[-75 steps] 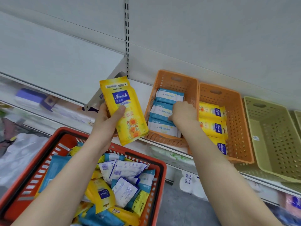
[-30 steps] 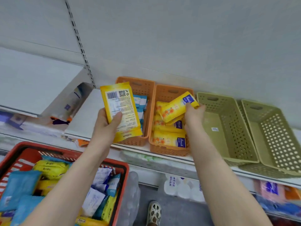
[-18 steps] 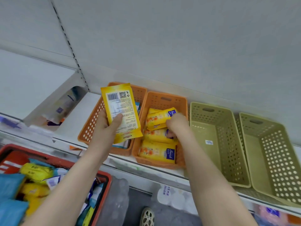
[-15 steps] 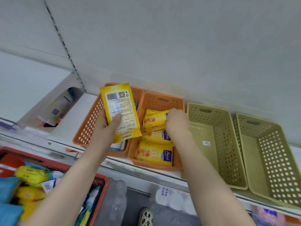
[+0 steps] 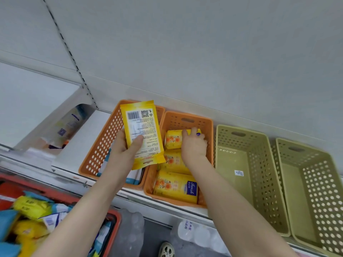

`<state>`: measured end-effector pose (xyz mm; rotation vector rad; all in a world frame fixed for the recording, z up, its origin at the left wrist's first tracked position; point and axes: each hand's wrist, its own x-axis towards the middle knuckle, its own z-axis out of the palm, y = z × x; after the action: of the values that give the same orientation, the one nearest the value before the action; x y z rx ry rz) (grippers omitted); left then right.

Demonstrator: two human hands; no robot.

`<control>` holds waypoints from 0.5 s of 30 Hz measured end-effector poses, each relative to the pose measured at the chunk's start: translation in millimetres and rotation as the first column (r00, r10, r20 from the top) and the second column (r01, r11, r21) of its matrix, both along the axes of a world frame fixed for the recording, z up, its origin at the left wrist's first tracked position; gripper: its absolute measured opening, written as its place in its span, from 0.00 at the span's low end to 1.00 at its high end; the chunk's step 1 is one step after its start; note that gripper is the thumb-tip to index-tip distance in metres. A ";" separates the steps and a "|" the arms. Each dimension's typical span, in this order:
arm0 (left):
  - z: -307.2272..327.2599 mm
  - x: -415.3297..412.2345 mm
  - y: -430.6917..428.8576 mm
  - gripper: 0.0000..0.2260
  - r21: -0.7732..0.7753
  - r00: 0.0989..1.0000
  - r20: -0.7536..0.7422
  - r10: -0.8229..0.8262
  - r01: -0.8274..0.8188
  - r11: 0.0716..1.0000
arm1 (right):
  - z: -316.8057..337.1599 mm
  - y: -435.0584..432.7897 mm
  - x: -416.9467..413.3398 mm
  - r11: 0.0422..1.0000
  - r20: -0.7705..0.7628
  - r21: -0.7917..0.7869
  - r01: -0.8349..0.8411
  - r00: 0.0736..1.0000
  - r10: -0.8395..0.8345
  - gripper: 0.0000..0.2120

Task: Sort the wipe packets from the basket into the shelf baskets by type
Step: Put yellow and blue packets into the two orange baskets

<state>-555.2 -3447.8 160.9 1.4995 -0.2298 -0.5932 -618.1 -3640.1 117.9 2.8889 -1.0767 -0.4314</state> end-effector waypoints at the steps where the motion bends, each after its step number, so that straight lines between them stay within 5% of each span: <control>1: -0.2 0.0 -0.3 0.16 0.000 1.000 -0.004 -0.001 0.001 1.000 | -0.6 2.2 -1.6 1.000 -0.014 -0.002 0.003 1.000 -0.003 0.35; 10: -0.3 -0.5 -1.0 0.16 -0.002 1.000 -0.018 -0.013 0.013 1.000 | -11.8 9.0 -3.9 0.994 -0.044 -0.105 -0.007 0.999 0.003 0.31; 15: 5.0 -4.2 -0.8 0.17 -0.033 0.998 -0.031 -0.064 0.063 0.998 | 3.0 0.3 -1.1 1.000 -0.008 -0.005 -0.020 1.000 0.020 0.28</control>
<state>-559.5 -3448.6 165.9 1.4554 -0.2615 -0.6606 -619.2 -3639.8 120.9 2.8886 -1.0457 -0.4380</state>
